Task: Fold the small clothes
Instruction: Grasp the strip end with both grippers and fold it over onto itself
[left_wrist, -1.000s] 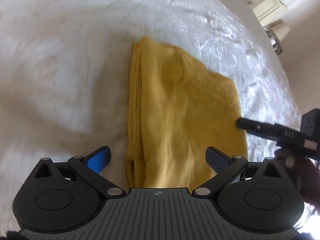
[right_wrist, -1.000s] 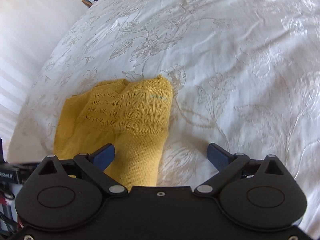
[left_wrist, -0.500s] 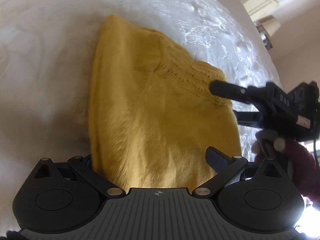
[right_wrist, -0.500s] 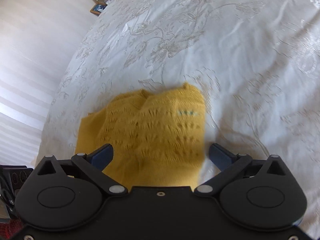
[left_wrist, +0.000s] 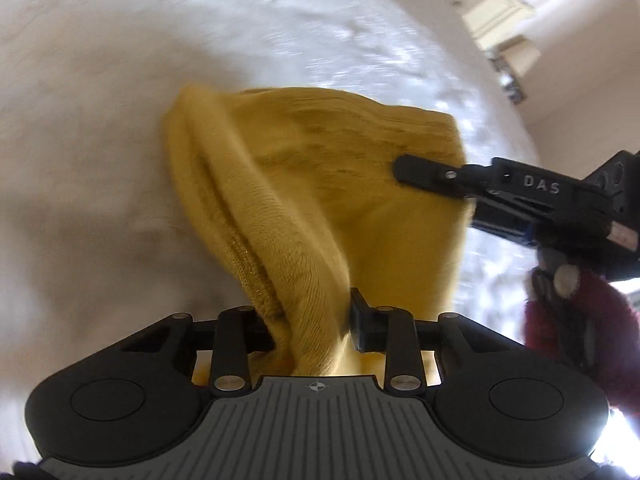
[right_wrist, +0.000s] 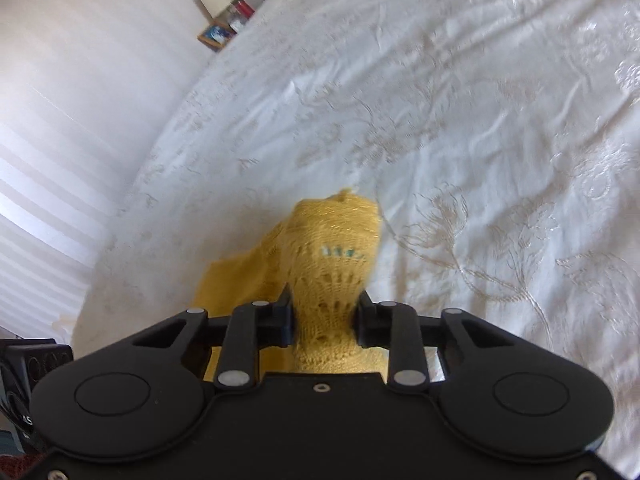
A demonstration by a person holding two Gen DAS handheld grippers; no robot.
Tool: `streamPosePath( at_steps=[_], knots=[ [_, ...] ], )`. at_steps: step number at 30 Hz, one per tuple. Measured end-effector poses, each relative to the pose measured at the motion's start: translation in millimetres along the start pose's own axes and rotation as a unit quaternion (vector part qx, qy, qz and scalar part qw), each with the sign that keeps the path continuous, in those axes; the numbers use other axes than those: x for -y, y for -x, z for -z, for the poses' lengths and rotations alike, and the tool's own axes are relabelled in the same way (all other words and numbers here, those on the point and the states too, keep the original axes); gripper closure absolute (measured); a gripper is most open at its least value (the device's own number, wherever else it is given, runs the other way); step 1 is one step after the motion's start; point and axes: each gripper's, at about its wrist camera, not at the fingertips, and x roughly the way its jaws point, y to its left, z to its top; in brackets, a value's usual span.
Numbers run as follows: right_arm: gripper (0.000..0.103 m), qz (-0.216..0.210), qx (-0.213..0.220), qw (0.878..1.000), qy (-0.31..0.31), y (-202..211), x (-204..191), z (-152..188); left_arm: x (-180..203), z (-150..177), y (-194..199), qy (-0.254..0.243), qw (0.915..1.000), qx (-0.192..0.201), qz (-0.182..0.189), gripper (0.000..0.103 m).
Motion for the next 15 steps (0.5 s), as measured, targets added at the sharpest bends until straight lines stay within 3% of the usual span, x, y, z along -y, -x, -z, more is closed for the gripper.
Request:
streamPosePath(
  at_steps=[9,15],
  knots=[
    [0.067,-0.001,0.041,0.999,-0.027,110,-8,47,80,49,27,-0.061,0.9958,-0.020,0.065,0.073],
    [0.068,-0.023,0.038,0.997,-0.057,169,6,79,130,91,25,-0.088,0.9902,-0.048,0.098,0.073]
  ],
)
